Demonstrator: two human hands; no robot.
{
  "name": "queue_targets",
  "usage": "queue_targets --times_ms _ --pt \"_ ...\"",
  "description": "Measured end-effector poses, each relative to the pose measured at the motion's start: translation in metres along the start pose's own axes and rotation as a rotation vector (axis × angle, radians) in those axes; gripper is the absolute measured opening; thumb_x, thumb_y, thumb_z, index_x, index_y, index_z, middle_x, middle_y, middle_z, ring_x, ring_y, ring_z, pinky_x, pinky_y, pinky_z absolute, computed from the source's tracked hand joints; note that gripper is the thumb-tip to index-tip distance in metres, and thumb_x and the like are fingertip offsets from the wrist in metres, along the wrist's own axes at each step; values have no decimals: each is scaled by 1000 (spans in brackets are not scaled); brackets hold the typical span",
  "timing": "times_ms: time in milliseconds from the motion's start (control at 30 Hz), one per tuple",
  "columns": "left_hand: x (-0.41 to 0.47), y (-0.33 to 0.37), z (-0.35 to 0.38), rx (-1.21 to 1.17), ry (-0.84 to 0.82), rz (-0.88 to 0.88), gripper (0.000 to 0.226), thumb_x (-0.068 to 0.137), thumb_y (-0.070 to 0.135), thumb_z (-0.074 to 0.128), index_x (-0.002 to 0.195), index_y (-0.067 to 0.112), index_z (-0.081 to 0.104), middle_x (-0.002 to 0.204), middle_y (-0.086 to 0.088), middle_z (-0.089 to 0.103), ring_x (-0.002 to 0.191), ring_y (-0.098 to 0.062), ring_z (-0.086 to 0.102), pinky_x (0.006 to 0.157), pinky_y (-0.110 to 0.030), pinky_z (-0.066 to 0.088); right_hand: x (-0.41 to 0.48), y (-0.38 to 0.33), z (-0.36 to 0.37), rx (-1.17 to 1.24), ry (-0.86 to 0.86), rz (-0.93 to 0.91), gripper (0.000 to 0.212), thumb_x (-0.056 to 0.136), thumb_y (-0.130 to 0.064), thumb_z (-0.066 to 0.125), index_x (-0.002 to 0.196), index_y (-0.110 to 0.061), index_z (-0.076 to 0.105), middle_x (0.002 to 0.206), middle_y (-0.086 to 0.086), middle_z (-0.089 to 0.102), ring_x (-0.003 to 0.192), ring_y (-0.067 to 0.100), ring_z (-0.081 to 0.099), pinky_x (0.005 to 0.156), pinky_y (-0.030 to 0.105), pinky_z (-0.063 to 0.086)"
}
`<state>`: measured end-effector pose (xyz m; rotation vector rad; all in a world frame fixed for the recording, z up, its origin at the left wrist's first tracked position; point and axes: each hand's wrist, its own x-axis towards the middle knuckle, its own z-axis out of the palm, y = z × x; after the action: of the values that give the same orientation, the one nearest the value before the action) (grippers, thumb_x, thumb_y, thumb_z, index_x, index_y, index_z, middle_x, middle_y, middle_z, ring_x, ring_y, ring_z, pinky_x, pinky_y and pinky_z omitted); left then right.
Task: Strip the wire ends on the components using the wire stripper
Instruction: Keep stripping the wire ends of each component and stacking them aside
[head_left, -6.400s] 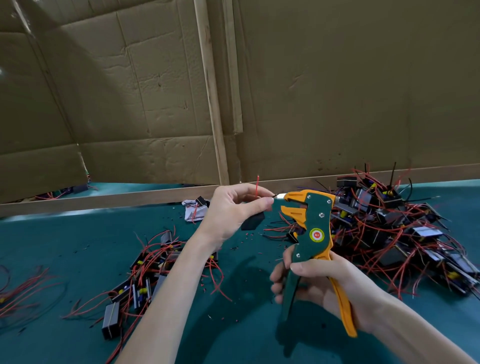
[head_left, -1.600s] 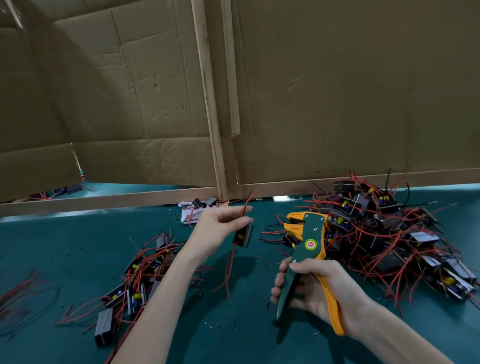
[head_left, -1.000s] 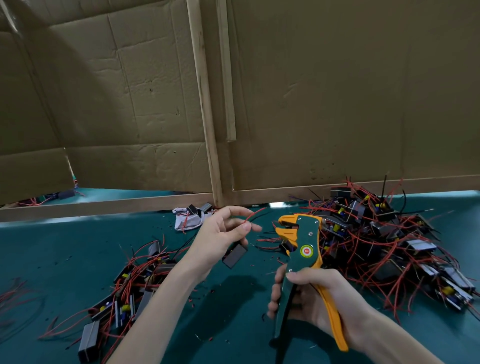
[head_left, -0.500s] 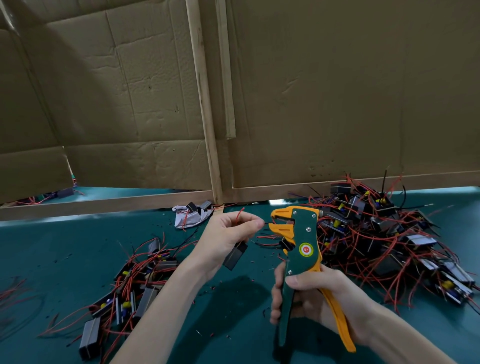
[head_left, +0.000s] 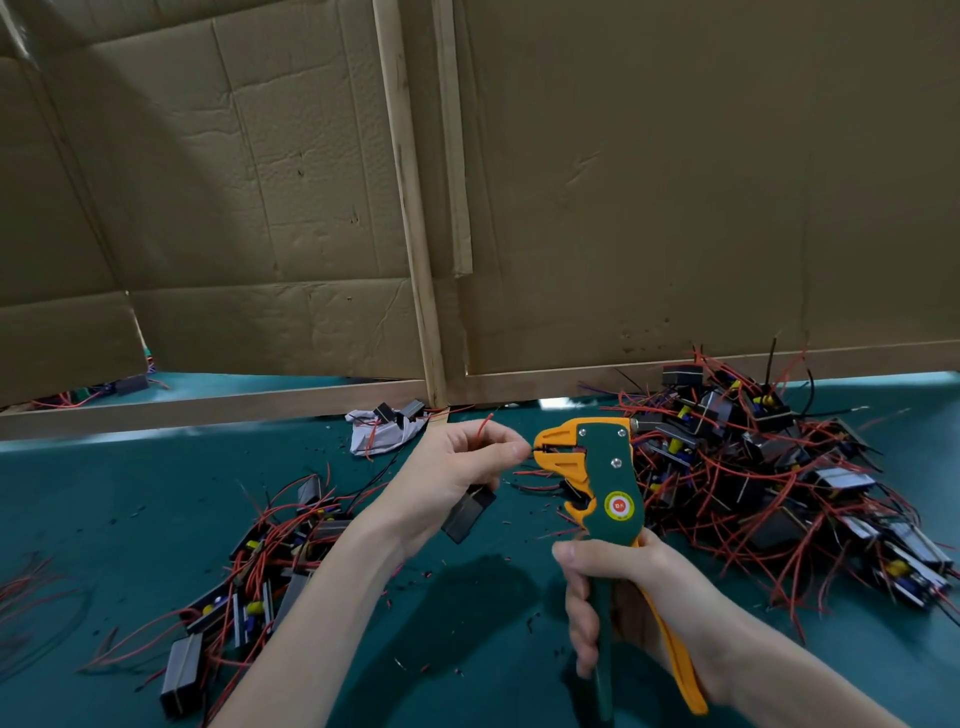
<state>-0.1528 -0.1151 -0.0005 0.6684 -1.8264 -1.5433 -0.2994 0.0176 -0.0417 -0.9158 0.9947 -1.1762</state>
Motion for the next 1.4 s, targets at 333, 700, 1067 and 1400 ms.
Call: queue_targets --times_ms 333,700,1067,1400 --pt "2 -11 2 -151 -119 83 23 94 27 43 78 13 52 70 8 48 62 -7 35 67 -18 37 1 1 13 53 225 -7 37 61 -34 73 50 -11 46 43 11 34 33 23 36 40 29 40" --pt "-3 7 -7 106 74 178 13 75 33 67 77 27 78 72 3 63 66 -6 49 63 -12 39 3 -4 -3 100 -5 -126 17 64 0 73 79 1 64 89 34 65 82 46 67 70 47 57" --pt "-10 21 0 201 5 126 13 76 36 68 74 25 75 56 9 48 65 -11 44 59 -15 37 4 1 -6 10 -116 -97 35 61 -17 91 83 -2 68 84 29 65 82 45 67 83 57 53" --pt "-13 28 -8 270 -62 101 15 88 15 64 76 19 72 60 9 53 62 -8 43 57 -16 34 -3 -3 1 -43 -12 -36 35 57 -17 86 80 -2 65 69 25 60 62 37 63 64 46 55"
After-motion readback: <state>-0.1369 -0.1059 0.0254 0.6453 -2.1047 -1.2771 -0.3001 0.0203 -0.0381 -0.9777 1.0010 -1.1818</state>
